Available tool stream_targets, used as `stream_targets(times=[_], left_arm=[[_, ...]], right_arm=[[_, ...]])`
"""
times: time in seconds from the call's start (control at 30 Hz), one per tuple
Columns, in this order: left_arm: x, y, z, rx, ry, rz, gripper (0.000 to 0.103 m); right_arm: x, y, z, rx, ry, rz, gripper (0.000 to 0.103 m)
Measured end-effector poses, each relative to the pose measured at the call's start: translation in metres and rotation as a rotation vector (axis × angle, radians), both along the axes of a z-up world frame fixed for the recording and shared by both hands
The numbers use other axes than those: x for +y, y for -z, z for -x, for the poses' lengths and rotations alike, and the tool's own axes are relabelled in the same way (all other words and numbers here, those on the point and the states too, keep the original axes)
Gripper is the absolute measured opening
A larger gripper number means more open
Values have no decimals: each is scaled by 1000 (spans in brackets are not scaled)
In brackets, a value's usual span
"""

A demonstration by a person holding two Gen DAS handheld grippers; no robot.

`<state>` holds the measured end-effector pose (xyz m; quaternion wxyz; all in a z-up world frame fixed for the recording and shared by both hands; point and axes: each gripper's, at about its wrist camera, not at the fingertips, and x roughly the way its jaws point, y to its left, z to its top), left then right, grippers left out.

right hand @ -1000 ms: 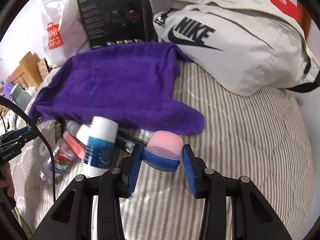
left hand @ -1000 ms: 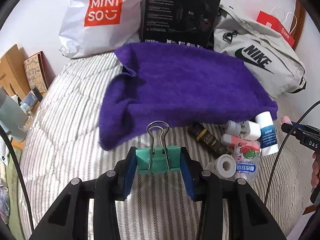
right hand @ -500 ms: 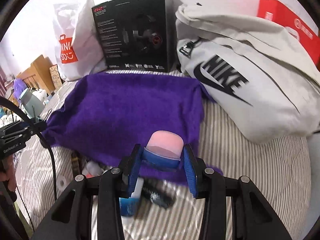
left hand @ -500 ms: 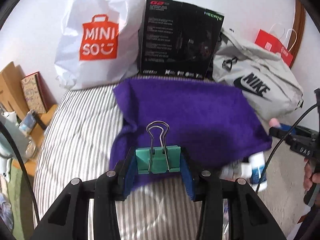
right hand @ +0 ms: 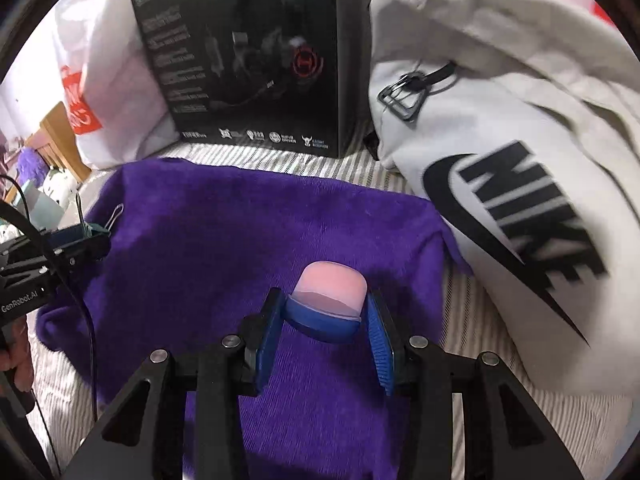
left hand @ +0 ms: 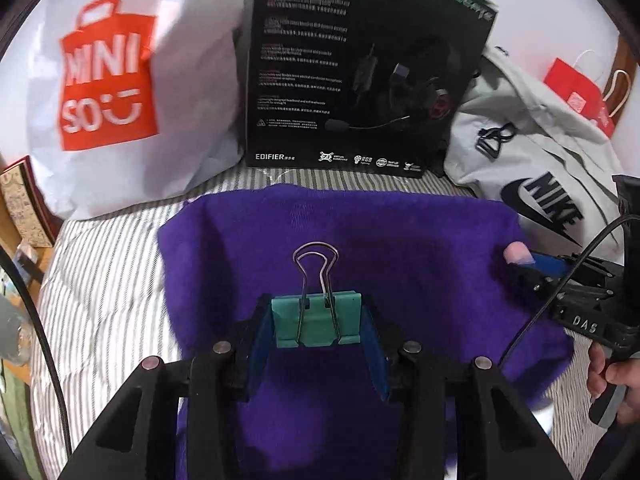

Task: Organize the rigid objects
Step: 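Carry both items onto the purple towel and open both tools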

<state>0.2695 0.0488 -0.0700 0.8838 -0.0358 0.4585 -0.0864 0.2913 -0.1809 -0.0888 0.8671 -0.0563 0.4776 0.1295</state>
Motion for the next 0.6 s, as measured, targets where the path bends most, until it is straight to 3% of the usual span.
stream_targets(times=[0.23,0.6], left_arm=[[-14,15,-32,42,22,-18,40],[-30,29,-53,89,39,-71,40]], right_arm=[[10,22,-32,44,-14,22,41],[15,27,-37,34,-45,42,42]])
